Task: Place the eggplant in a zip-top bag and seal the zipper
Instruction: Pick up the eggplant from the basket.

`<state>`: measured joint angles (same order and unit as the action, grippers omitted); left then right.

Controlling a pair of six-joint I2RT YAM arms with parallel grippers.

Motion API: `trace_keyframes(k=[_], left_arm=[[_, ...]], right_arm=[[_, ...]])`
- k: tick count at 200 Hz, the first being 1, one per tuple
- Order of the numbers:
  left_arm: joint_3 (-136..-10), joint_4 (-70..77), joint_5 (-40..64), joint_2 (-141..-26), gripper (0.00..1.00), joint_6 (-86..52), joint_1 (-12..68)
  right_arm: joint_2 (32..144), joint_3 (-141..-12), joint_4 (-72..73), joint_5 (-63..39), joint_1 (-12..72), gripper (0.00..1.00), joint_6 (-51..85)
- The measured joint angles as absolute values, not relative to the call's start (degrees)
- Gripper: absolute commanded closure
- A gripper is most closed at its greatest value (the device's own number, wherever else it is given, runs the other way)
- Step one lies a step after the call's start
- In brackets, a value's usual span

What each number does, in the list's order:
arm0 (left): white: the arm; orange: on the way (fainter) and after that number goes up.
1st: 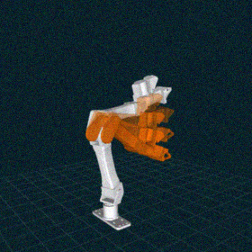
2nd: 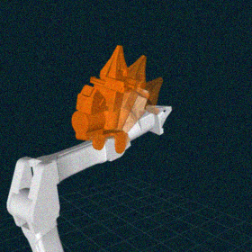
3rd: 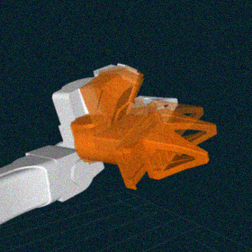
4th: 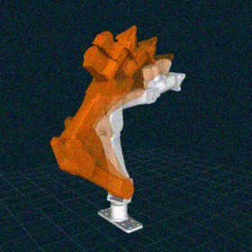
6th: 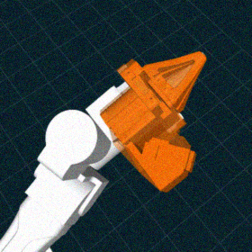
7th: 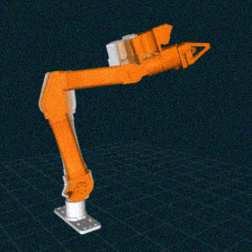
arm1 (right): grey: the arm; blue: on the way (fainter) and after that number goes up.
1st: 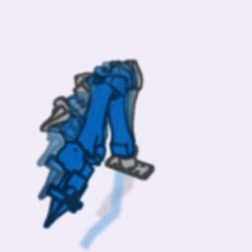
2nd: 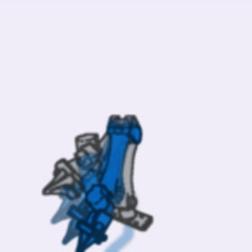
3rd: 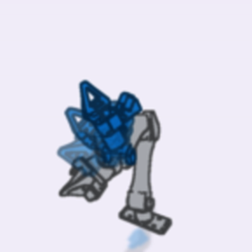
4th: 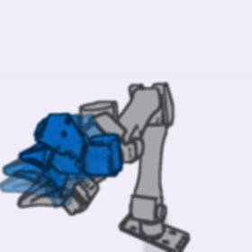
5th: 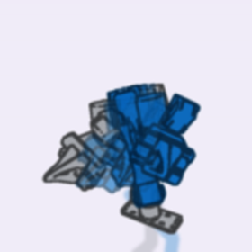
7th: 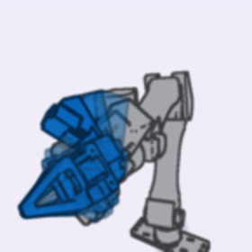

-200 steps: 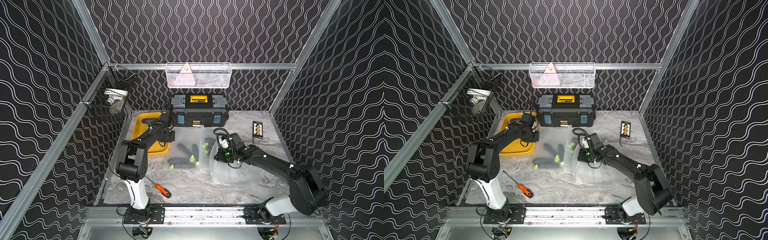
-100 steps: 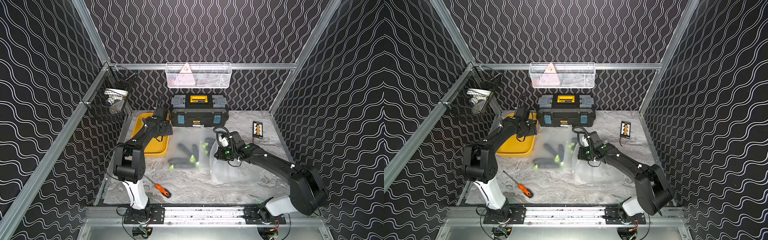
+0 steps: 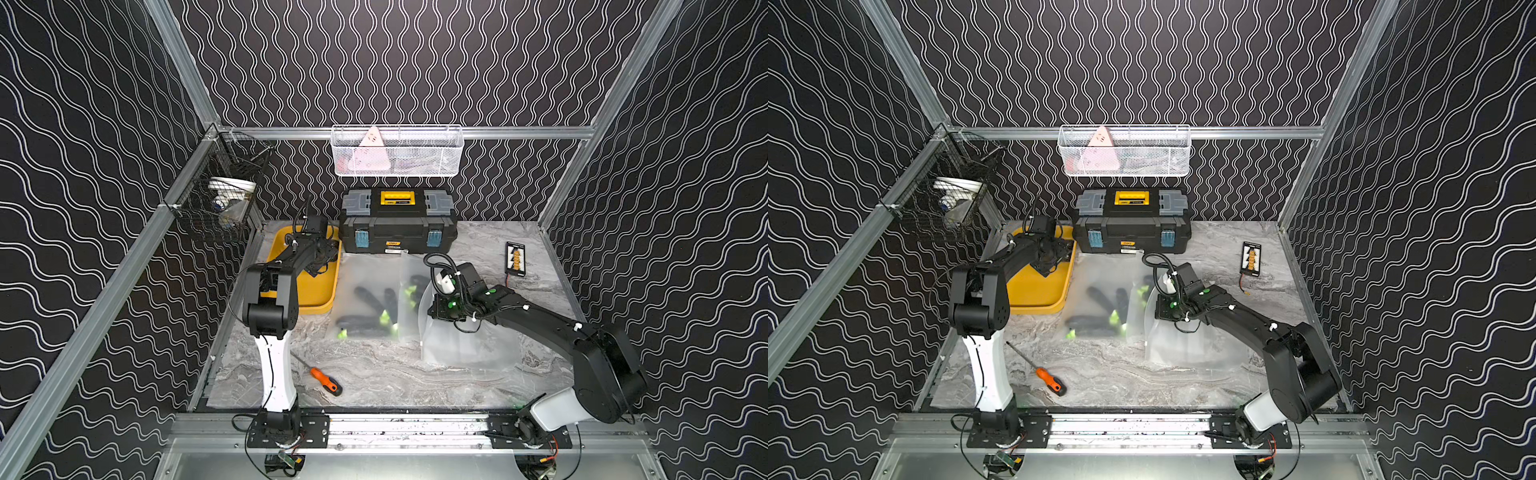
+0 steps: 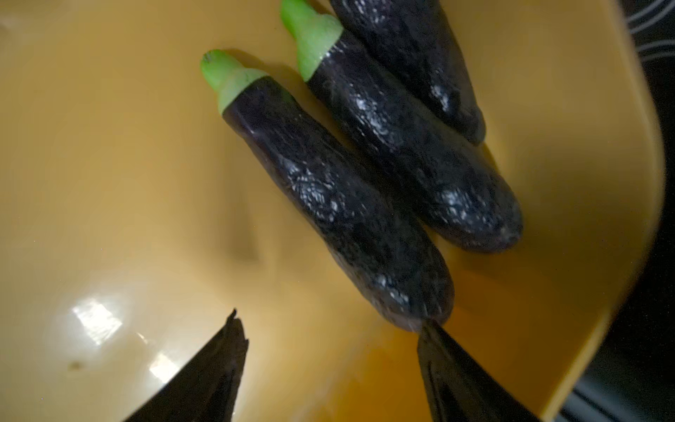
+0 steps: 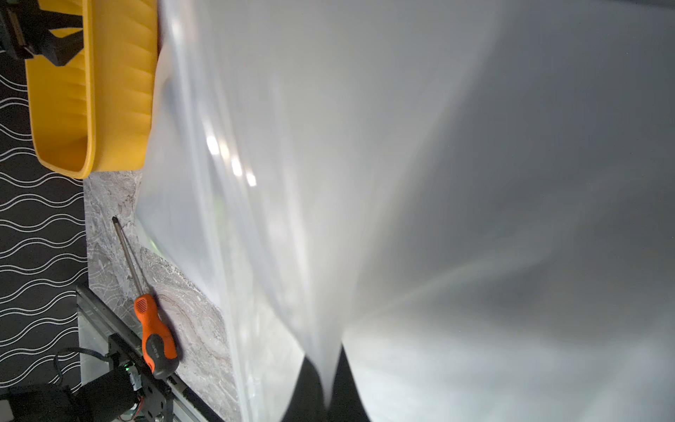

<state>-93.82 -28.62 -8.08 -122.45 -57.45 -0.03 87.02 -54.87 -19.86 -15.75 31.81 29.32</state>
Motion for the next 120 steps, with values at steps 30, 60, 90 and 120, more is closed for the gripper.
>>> trace_keyframes(k=[30, 60, 90, 120], left_arm=[[-92.53, -24.14, -7.44, -123.42, 0.20, -61.49, -0.75], [-90.13, -18.81, -6.13, -123.87, 0.21, -64.55, -2.83], [-84.97, -10.70, -6.26, -122.26, 0.21, -66.61, -3.18], [-82.43, -4.43, -5.93, -121.75, 0.21, -67.96, -3.22]], right_arm=[[87.13, -54.87, -19.81, -15.99, 31.88, 0.95, 29.36], [87.88, -54.70, -19.51, -16.45, 32.23, 0.95, 29.56], [88.29, -54.33, -19.27, -16.86, 32.47, 0.95, 29.78], [88.71, -54.22, -18.94, -17.02, 32.56, 0.95, 29.80]])
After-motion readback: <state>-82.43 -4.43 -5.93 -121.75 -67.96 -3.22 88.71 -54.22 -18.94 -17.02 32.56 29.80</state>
